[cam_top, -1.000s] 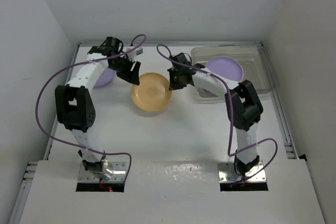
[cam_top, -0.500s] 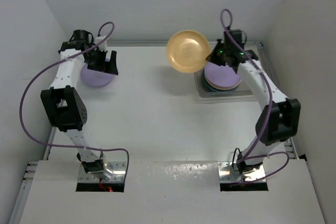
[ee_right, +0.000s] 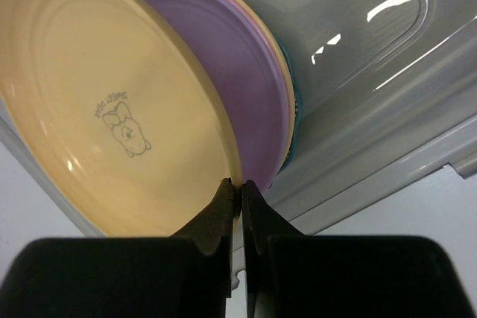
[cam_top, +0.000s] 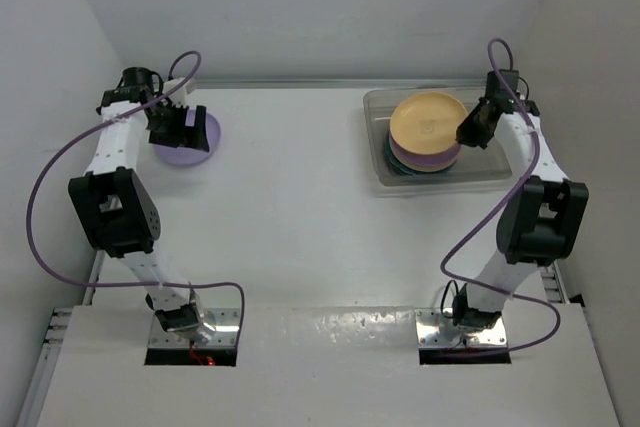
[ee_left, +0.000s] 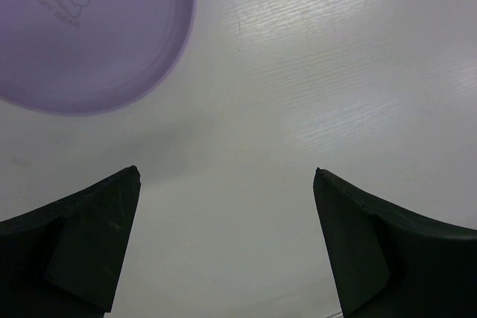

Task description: Place the plates into the plastic bin on the countertop

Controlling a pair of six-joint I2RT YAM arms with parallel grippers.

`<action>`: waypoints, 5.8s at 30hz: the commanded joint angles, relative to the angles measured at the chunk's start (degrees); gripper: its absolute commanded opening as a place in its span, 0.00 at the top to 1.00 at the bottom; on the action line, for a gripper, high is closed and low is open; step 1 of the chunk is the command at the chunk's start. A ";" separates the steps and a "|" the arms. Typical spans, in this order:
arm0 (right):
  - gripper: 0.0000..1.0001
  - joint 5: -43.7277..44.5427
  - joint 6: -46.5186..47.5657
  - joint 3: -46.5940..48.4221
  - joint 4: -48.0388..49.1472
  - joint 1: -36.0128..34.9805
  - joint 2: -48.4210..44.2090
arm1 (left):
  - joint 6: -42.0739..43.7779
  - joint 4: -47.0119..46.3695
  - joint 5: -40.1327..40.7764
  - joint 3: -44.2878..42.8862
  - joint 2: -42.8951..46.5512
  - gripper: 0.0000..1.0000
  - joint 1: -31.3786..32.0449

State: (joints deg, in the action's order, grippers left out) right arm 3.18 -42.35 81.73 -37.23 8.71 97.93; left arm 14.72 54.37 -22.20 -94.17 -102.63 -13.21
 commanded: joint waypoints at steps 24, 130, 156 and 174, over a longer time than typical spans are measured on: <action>0.37 10.78 9.38 -1.49 -1.88 -5.35 -5.99 | -19.46 -12.00 15.16 -11.55 -14.33 0.00 -11.92; 0.92 0.07 6.23 -1.67 8.84 0.43 -0.02 | -2.68 2.58 -10.85 -0.49 -2.31 0.00 -3.66; 0.00 4.14 5.37 -31.85 4.90 -1.50 -36.97 | 1.62 1.01 -6.81 9.26 6.29 0.00 -5.77; 0.00 -7.49 -0.63 -58.36 -1.26 -1.86 -66.64 | 6.02 -5.68 1.10 32.11 21.24 0.00 -5.24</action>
State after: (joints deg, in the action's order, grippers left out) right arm -1.85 -42.37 23.35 -39.83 6.96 31.51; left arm 19.29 51.20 -22.98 -62.94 -84.75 -18.41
